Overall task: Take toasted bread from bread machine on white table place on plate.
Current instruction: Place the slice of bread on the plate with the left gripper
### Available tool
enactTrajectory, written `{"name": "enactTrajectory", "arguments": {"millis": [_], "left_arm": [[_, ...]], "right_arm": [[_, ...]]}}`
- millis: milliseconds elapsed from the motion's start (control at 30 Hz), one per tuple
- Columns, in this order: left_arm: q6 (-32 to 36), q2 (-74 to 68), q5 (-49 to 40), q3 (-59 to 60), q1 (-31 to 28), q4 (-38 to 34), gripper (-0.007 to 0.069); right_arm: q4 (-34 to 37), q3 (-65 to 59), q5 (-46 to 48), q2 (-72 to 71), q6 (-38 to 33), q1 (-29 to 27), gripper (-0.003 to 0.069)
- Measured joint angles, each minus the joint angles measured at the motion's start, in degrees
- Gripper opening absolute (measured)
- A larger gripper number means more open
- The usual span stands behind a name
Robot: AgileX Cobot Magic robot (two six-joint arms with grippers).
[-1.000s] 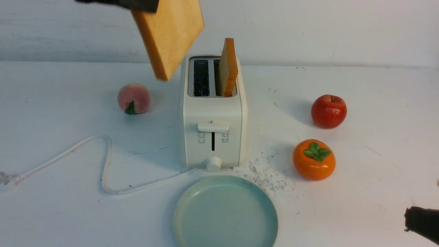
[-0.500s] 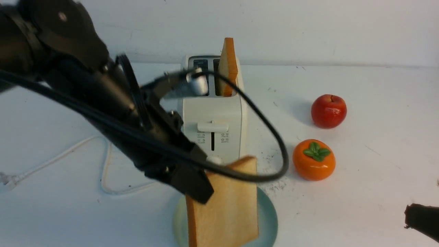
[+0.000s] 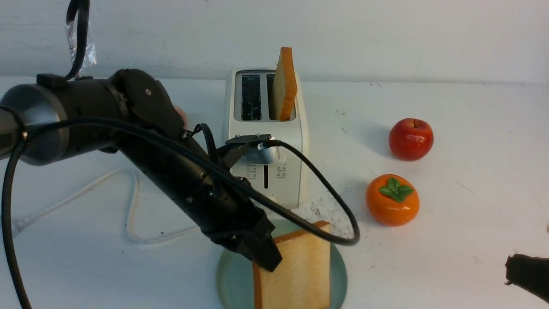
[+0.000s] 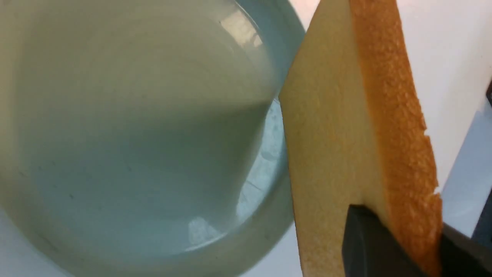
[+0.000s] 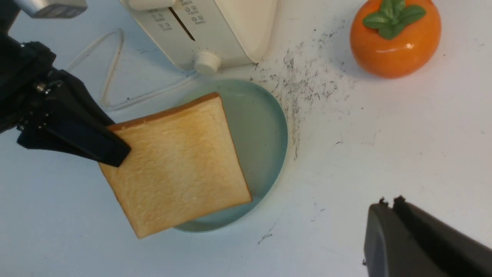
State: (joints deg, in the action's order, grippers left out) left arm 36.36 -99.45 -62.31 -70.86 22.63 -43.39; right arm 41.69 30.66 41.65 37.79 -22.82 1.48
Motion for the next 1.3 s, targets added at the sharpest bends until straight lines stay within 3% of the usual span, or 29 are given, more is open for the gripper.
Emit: {"name": "enactTrajectory", "arguments": {"millis": [267,467,767,933,1033,1133,1300], "left_arm": [[3.38,0.0,1.78,-0.3,0.0,-1.61,0.0074],[3.43,0.0,3.66,-0.36,0.0,3.67,0.0074],[3.43,0.0,3.59,-0.4,0.0,4.44,0.0076],[3.43,0.0,4.05,-0.4,0.0,5.91,0.0153],[3.43,0.0,5.12,-0.42,0.0,8.29,0.0286],[3.43,0.1,5.68,-0.47,0.0,10.54,0.0368],[3.36,0.82,5.48,-1.85,0.0,13.72,0.0424]], "right_arm": [[0.07,0.0,-0.13,0.0,0.0,0.0,0.0032],[0.07,0.0,-0.18,0.0,0.0,0.0,0.0033],[0.07,0.0,-0.18,0.0,0.0,0.0,0.0043],[0.07,0.0,-0.18,0.0,0.0,0.0,0.0043],[0.12,0.0,-0.18,0.0,0.0,0.0,0.0046],[0.12,0.0,-0.12,0.0,0.0,0.0,0.0048],[0.12,0.0,0.05,0.0,0.0,0.0,0.0051]]}}
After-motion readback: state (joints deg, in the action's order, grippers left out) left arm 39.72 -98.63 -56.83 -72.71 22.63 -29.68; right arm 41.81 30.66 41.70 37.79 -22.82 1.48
